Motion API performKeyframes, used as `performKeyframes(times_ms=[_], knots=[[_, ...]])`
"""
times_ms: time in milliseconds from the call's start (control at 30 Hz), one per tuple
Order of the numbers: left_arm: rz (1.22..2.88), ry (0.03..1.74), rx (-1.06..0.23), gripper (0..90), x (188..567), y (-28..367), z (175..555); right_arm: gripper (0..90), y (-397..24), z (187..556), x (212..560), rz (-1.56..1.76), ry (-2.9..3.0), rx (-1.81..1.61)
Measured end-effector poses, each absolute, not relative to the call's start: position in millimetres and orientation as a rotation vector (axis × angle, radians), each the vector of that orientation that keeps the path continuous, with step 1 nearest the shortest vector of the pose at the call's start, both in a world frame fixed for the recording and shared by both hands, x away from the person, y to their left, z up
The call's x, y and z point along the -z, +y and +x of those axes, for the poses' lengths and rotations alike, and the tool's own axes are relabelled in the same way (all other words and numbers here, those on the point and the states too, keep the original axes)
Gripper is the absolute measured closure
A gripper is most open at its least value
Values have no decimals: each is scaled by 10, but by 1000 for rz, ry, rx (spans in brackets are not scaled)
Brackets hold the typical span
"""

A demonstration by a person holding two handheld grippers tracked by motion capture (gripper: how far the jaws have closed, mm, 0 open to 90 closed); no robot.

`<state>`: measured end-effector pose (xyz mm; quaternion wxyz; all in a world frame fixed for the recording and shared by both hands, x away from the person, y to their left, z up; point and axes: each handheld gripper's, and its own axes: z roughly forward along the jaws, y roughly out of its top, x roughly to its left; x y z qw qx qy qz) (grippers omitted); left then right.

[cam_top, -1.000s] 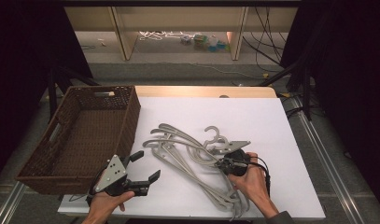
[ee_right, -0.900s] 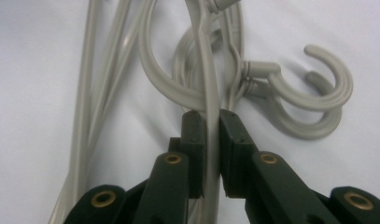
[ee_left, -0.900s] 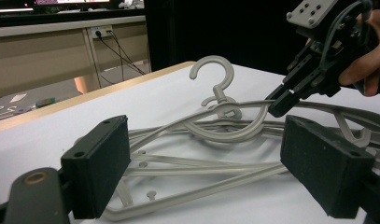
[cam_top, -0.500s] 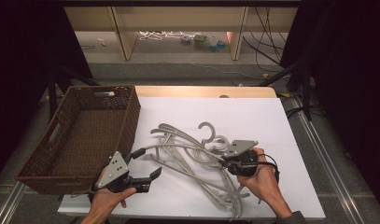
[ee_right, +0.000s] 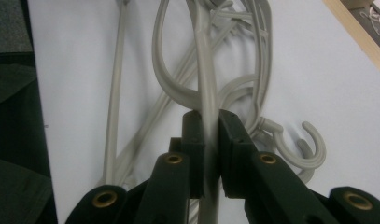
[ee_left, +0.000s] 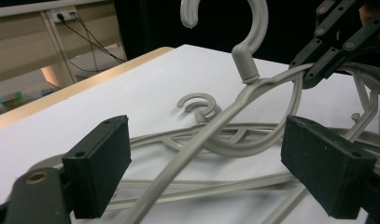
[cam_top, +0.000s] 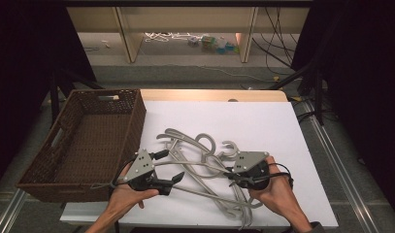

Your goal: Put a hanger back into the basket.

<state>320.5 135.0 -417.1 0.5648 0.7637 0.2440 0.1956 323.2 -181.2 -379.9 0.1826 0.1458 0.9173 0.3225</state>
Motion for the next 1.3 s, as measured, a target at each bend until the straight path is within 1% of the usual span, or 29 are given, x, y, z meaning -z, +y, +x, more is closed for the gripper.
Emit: performKeyframes(times_ms=[33, 100, 200, 267, 300, 400, 433, 500, 533, 600, 633, 700, 800, 1000, 1200, 1300], knots=[[1822, 562, -433, 161, 4141, 1318, 3228, 826, -1811, 3209, 3785, 410, 2597, -917], [1842, 557, -426, 167, 4125, 1300, 3232, 826, -1821, 3186, 3768, 388, 2596, -912], [1911, 513, -376, 221, 4087, 1227, 3231, 826, -1845, 3103, 3718, 344, 2607, -906], [1932, 487, -371, 243, 4081, 1205, 3233, 826, -1843, 3088, 3705, 344, 2605, -902], [1974, 469, -378, 253, 4073, 1159, 3218, 826, -1829, 3064, 3682, 328, 2613, -912], [1984, 469, -370, 295, 4060, 1122, 3213, 826, -1803, 3040, 3659, 293, 2614, -910], [1993, 447, -355, 325, 4034, 1099, 3216, 826, -1796, 3032, 3651, 289, 2619, -905], [1994, 443, -355, 338, 4018, 1085, 3212, 826, -1788, 3025, 3649, 285, 2617, -906], [2009, 418, -356, 396, 3999, 1071, 3212, 826, -1781, 3022, 3640, 270, 2625, -904], [2021, 400, -353, 419, 3992, 1056, 3214, 826, -1779, 3018, 3641, 264, 2627, -906], [2046, 381, -352, 454, 3981, 1032, 3208, 826, -1774, 3011, 3640, 260, 2619, -897], [2077, 347, -360, 480, 3975, 1003, 3212, 826, -1766, 3004, 3637, 248, 2630, -899], [2110, 317, -349, 551, 3979, 960, 3208, 826, -1753, 2994, 3636, 231, 2639, -891], [2149, 268, -337, 722, 3986, 920, 3199, 826, -1752, 2986, 3628, 218, 2645, -893], [2191, 192, -365, 768, 3950, 907, 3175, 824, -1769, 3011, 3640, 177, 2638, -902], [2212, 144, -366, 805, 3940, 881, 3139, 800, -1780, 3023, 3665, 186, 2628, -908]])
